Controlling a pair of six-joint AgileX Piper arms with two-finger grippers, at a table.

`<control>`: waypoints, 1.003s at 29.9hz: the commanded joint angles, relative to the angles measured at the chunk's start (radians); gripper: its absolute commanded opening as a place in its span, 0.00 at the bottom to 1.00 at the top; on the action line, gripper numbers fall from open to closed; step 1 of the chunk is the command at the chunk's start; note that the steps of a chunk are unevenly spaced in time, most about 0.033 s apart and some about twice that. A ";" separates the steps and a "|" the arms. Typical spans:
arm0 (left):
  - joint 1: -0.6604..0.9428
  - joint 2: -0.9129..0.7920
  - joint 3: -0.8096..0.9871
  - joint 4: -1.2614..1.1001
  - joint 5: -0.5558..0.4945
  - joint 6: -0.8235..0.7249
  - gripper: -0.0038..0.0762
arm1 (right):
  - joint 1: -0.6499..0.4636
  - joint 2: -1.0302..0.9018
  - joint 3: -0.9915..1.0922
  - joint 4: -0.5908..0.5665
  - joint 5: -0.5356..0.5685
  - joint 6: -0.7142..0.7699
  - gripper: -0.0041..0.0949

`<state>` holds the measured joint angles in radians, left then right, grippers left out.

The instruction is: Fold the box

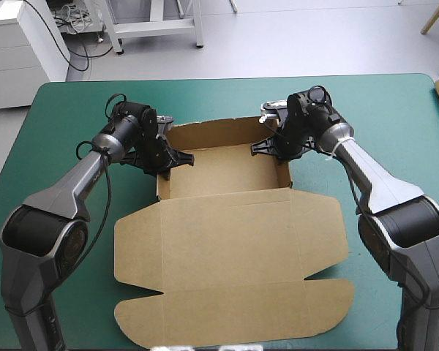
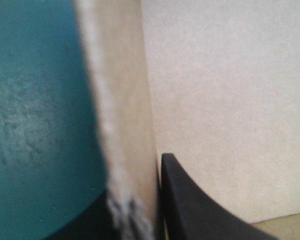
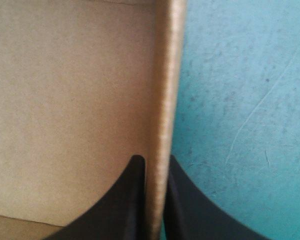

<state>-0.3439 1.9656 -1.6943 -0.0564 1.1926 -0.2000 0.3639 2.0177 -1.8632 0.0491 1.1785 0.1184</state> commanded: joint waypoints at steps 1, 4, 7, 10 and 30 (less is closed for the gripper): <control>-0.005 -0.043 -0.020 -0.004 -0.028 0.042 0.34 | -0.002 -0.058 -0.023 0.001 -0.009 -0.026 0.31; -0.005 -0.043 -0.020 -0.042 -0.033 0.060 0.55 | -0.002 -0.058 -0.031 -0.063 -0.009 -0.017 0.47; -0.005 -0.043 -0.020 -0.044 -0.035 0.060 0.69 | -0.002 -0.060 -0.049 -0.098 -0.009 -0.008 0.50; -0.005 -0.047 -0.025 -0.042 -0.032 0.060 0.73 | -0.002 -0.062 -0.076 -0.098 -0.009 -0.008 0.50; -0.005 -0.189 -0.433 0.003 0.083 0.156 0.38 | -0.002 -0.180 -0.163 -0.099 -0.009 -0.008 0.50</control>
<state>-0.3439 1.8825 -2.0930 -0.0718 1.2493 -0.0795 0.3648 1.9008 -2.0021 -0.0379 1.1990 0.1151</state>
